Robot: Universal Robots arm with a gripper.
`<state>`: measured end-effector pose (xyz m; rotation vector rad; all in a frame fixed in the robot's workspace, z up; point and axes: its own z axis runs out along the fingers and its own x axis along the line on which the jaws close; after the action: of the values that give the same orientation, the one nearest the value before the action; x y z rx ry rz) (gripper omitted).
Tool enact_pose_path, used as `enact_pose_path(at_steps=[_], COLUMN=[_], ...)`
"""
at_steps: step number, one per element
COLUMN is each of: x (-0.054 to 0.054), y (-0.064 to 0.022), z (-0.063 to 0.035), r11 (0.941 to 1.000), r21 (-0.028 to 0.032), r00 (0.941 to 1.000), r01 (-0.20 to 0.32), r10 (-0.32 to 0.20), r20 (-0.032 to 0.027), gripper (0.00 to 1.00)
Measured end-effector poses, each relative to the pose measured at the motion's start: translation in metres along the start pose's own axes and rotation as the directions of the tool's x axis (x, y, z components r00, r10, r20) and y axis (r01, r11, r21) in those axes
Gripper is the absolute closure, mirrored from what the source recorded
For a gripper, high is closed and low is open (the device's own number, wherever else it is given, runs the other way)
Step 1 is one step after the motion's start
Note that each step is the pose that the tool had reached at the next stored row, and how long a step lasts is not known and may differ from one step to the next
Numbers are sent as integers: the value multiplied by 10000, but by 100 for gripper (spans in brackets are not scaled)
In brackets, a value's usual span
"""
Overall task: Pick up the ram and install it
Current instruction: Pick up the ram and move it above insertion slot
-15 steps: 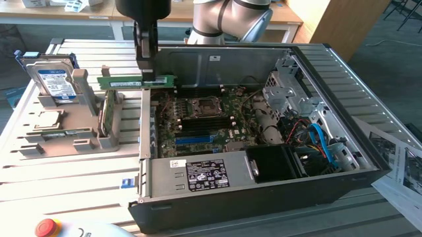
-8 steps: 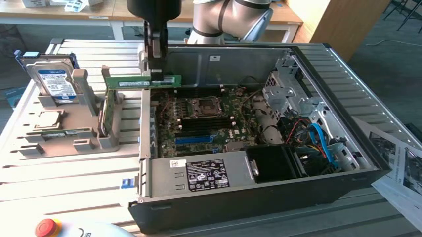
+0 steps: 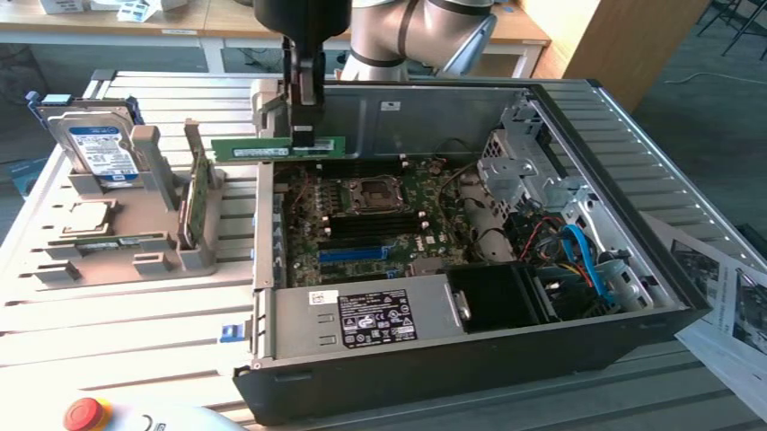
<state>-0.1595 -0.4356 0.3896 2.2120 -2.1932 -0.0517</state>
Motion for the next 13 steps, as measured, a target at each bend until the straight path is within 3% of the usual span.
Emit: enact_pose_path(at_steps=[13], x=[4], y=[-276], z=[-12], r11=[10000], r21=[0], r00=[10000], r01=[2], r10=[-2], r20=[0], gripper=[88])
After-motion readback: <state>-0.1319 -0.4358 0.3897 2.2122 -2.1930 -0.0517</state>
